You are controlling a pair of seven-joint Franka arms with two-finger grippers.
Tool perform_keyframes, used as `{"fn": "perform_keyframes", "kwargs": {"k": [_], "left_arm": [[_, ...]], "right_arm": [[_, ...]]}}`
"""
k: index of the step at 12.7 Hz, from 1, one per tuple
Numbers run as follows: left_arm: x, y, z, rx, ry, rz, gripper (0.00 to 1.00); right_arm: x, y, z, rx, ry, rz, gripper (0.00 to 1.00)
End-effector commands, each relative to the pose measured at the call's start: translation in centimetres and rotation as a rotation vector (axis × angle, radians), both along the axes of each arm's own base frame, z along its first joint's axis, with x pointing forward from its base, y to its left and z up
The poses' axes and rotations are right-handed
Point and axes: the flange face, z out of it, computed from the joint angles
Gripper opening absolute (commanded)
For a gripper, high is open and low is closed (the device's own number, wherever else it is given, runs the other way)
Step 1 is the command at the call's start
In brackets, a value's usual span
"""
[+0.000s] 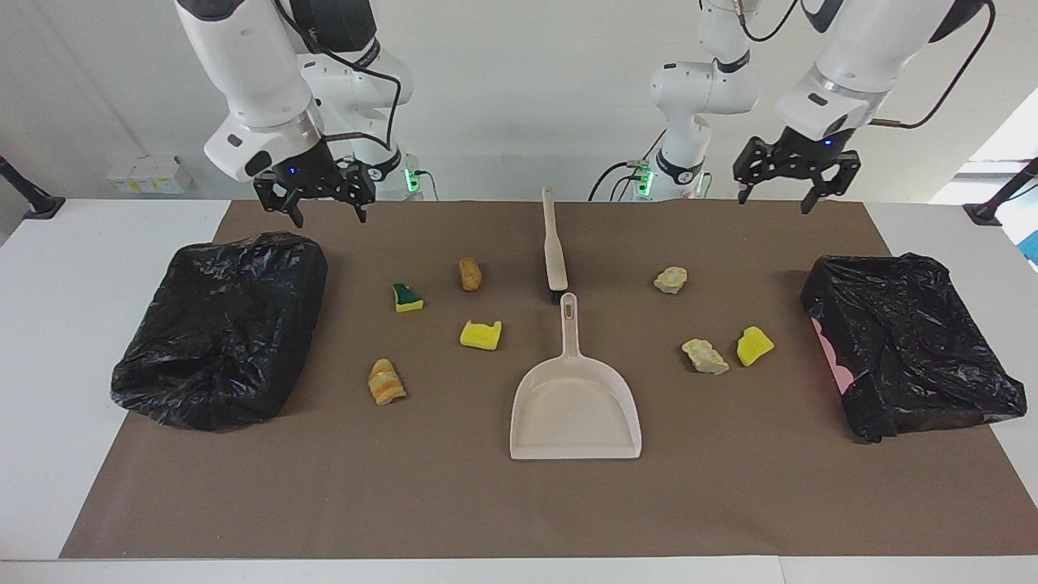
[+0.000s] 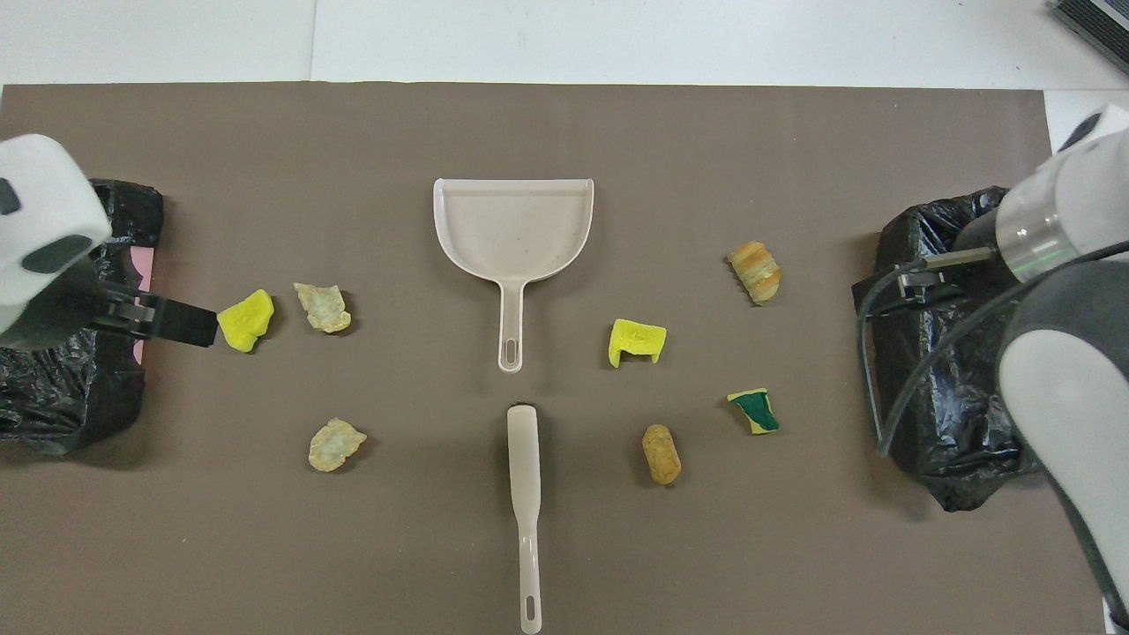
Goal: Sweep and dump trash in bin
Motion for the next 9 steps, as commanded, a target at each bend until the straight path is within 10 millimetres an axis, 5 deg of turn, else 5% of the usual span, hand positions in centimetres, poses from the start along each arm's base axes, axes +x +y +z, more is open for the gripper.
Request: {"fn": "perform_keyframes", "kwargs": {"k": [1, 3, 9], "left_arm": [[-5.3, -4.3, -3.5, -0.007, 0.040, 0.010, 1.00], [-8.2, -8.1, -6.0, -0.039, 0.024, 0.088, 1.00], [-16.8, -17.3, -13.5, -0.054, 0.036, 0.070, 1.00]], "right_arm": [[1.5, 3.4, -2.5, 0.036, -0.014, -0.006, 1.00], [2.3, 5.8, -4.2, 0.038, -0.017, -0.045, 1.00], [2.8, 17.0, -10.8, 0.062, -0.027, -0.151, 1.00]]}}
